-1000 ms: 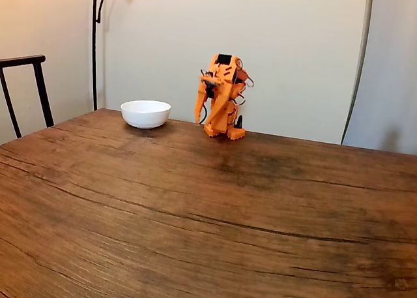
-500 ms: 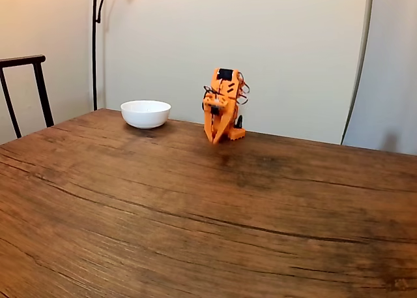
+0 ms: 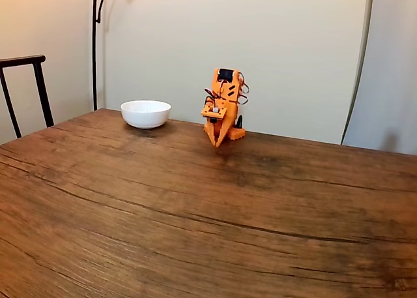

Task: Grasp the cube and drop it in the bowl

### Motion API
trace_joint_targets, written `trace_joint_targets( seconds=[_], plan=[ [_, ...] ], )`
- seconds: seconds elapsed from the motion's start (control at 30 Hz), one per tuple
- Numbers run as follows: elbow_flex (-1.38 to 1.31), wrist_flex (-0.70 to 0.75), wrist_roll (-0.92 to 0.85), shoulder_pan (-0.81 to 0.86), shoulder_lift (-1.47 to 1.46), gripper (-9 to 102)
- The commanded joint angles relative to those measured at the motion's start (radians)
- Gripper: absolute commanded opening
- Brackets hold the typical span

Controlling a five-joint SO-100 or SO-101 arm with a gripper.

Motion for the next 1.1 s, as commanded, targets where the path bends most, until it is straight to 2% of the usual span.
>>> trace_joint_targets(
  seconds=[0.0,1.07],
  plan=[
    [-0.005,0.077,-0.005,0.005,-0.009,0],
    [-0.005,0.084,0.006,0.002,-0.009,0]
  ],
)
